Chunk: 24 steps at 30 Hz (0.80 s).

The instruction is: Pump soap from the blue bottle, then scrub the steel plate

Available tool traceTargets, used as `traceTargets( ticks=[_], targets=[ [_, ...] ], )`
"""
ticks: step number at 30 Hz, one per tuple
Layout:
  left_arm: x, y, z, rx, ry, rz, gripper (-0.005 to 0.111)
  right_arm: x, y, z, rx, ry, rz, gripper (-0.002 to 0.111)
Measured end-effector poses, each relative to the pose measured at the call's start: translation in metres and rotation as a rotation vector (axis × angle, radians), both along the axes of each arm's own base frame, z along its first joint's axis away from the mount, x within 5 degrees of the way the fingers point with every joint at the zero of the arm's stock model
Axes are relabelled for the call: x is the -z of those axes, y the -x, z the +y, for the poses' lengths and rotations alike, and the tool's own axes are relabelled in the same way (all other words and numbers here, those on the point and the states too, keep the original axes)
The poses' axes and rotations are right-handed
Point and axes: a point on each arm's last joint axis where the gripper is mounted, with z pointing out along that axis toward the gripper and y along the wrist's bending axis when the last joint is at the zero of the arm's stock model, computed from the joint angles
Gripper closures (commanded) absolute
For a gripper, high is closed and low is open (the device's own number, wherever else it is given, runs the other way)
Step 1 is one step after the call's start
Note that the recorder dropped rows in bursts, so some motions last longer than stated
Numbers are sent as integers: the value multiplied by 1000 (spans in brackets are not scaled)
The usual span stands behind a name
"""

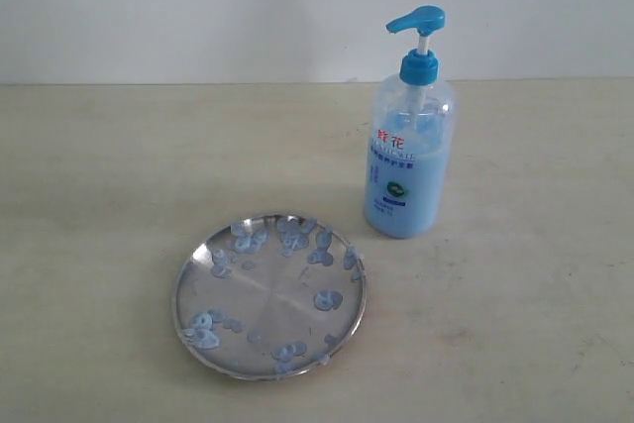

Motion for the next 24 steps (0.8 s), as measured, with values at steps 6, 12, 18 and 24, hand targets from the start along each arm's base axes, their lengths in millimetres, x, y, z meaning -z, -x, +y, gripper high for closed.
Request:
traceTargets(
  ticks=[6,12,18,24],
  targets=[
    [-19,-5,3,-36,34,-219,102,0,0,0,0,0,-3,108],
    [3,-19,0,-343,181,-50,102,0,0,0,0,0,-3,108],
    [21,-44,-2,-531,348,-162,102,0,0,0,0,0,-3,108],
    [55,-63,-1,-632,517,-179,102,0,0,0,0,0,-3,108]
  ],
)
